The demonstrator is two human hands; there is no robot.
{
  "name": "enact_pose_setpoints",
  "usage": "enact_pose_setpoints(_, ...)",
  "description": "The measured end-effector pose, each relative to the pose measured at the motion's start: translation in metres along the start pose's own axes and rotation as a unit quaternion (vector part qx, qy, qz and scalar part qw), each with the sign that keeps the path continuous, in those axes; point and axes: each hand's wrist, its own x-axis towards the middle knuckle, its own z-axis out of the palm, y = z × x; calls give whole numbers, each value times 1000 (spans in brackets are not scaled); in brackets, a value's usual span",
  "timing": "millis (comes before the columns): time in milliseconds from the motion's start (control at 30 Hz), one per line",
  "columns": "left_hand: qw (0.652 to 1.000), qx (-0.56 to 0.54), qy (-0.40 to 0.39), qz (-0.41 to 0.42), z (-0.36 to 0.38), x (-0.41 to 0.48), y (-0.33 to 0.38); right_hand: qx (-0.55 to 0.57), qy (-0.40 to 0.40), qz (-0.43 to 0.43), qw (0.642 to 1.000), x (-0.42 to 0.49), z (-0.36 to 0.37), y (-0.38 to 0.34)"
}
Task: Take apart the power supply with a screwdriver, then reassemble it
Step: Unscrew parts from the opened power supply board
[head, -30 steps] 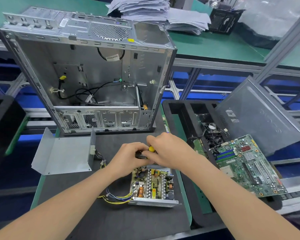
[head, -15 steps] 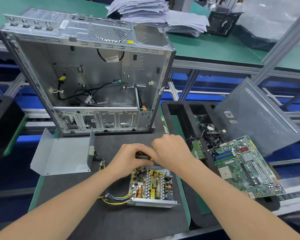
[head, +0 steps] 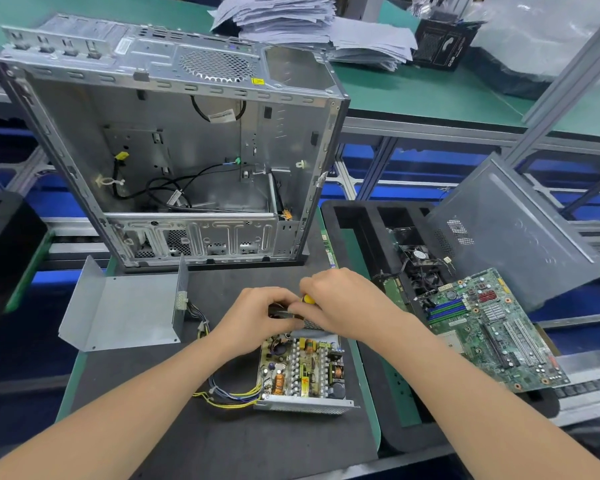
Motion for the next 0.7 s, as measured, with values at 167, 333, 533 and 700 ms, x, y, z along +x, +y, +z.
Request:
enact_pose_setpoints(167, 1000, -22, -7, -2, 0, 1, 2, -59, 60, 38, 996, 6, 11, -4)
enact_pose_setpoints(333, 999, -33, 4, -22, 3, 1, 1, -82, 121, 77, 986, 10, 14, -15)
enact_pose_setpoints(533, 999, -29, 12, -45, 4, 3, 0, -88, 146, 67, 983, 4, 11, -20)
enact_pose_setpoints(700, 1000, 0, 15, -5, 3, 2, 1, 54, 93, -30, 994, -8, 4, 2)
